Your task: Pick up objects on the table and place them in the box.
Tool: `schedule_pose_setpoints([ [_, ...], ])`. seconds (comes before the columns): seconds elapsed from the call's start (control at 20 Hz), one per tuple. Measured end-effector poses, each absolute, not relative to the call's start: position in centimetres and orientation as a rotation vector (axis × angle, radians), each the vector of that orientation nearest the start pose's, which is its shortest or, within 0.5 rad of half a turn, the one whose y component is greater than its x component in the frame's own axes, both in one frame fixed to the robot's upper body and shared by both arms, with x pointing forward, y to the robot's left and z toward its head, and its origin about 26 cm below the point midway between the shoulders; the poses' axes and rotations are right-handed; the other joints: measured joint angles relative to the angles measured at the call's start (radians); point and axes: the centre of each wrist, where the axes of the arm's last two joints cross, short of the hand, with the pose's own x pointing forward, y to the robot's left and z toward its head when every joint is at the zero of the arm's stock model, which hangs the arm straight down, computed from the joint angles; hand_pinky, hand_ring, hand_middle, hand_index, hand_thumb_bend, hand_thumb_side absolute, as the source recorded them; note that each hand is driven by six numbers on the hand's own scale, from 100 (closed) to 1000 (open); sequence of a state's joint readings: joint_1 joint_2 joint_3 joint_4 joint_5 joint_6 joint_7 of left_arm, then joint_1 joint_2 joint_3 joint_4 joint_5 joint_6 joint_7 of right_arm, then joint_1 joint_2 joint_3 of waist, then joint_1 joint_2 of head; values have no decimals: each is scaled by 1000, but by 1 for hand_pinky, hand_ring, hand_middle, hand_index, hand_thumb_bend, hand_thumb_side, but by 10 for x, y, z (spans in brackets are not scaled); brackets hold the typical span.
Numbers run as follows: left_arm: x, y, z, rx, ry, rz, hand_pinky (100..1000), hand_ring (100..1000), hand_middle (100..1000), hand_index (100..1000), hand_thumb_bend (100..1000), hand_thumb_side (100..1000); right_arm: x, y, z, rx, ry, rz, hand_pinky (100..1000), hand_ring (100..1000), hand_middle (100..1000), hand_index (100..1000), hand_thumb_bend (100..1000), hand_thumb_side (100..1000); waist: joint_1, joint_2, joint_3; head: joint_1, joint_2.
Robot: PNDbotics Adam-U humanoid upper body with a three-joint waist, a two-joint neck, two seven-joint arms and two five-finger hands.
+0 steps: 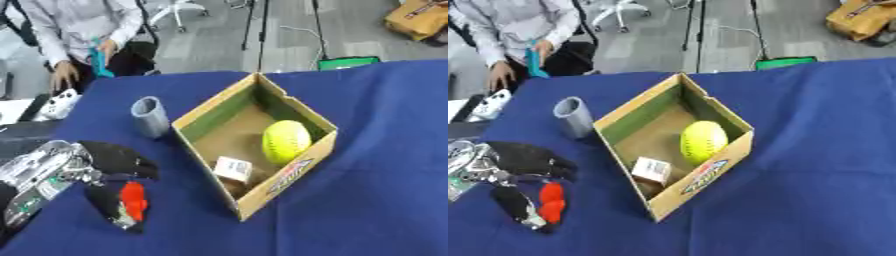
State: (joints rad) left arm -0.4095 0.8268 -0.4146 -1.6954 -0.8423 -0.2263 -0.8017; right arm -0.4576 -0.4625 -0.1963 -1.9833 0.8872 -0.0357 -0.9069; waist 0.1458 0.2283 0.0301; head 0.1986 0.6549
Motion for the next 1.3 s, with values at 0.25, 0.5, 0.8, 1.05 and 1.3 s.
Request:
schedule_pose_setpoints([
  [0.25, 335, 294, 159, 678, -898, -2186, 1000, 1000, 1000, 1000, 747, 879, 303, -311, 276, 1769, 2461, 310, 626, 475, 359, 473, 100, 579, 0, 0, 0, 11, 4],
  [0.5, 336, 294, 160, 682, -940, -2167, 1000, 1000, 1000, 1000, 750, 876, 303, -311, 276, 1769, 2462, 311, 626, 474, 359, 473, 100, 579, 0, 0, -2, 1, 3],
  [0.8, 337, 294, 158, 658, -949, -2162, 1000, 1000, 1000, 1000, 761, 881, 303, -311, 276, 1769, 2462, 311, 626, 474, 359, 473, 100, 580, -1, 0, -3, -1, -6],
  [1.05, 337, 294, 158, 627, -935, -2177, 1000, 1000, 1000, 1000, 775, 877, 303, -311, 276, 1769, 2462, 311, 625, 473, 358, 471, 100, 580, -3, 0, -3, 0, -8],
  [1.3, 337, 294, 158, 608, -927, -2186, 1000, 1000, 1000, 1000, 775, 881, 303, -311, 276, 1769, 2462, 311, 625, 473, 357, 471, 100, 580, -4, 0, -3, 1, -17],
])
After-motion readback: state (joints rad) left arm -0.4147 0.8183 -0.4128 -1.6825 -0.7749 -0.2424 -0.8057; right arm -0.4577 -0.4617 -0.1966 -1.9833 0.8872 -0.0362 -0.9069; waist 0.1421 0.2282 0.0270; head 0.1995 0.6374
